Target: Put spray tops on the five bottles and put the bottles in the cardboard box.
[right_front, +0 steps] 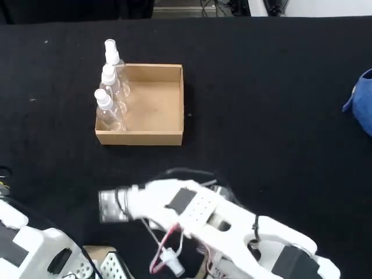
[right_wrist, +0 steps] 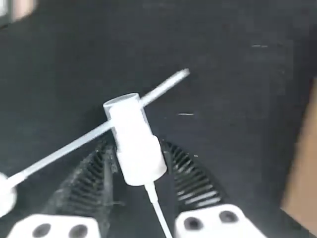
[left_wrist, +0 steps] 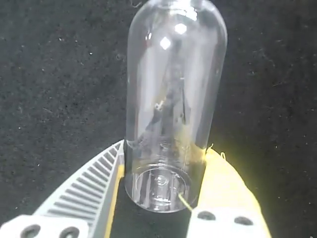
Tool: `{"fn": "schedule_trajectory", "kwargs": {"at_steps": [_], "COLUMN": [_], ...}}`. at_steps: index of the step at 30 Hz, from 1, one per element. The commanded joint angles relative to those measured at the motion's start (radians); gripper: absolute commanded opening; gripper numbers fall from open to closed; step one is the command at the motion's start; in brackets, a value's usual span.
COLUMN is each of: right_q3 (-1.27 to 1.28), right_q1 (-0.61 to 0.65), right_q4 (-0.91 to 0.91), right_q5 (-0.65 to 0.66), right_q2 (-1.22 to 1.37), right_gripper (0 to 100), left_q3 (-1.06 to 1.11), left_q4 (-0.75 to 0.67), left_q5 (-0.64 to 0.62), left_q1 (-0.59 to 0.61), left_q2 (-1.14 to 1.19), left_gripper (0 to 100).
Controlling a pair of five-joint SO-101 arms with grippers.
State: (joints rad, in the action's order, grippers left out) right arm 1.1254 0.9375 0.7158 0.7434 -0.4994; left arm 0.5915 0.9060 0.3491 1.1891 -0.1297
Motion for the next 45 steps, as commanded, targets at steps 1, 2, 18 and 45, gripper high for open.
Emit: {"fn": "schedule_trajectory", "kwargs": {"at_steps": [1,2,18,45], "right_q3": [-0.180,-0.214,-0.470,-1.102], "right_q1": [-0.124,-0.141,-0.305,-0.867], "right_q4": [-0.025,-0.020,0.163,-0.086], "right_q5": [-0.064,-0.101,-0.517,-1.114], "right_q2": [-0.019,-0.019,-0.354,-0.530], "right_gripper": [1.1,1.1,1.1,1.2], "left_q3": [-0.067,-0.068,-0.061,0.015], "left_q4": [-0.009,-0.009,0.172,-0.161], "left_q5": [0.009,0.009,-0.049,-0.348], "left_q1": [-0.010,-0.018,-0.125,-1.601], "left_q2": [-0.023,-0.025,-0.466,-0.936], "left_gripper": [3,3,3,3]}}
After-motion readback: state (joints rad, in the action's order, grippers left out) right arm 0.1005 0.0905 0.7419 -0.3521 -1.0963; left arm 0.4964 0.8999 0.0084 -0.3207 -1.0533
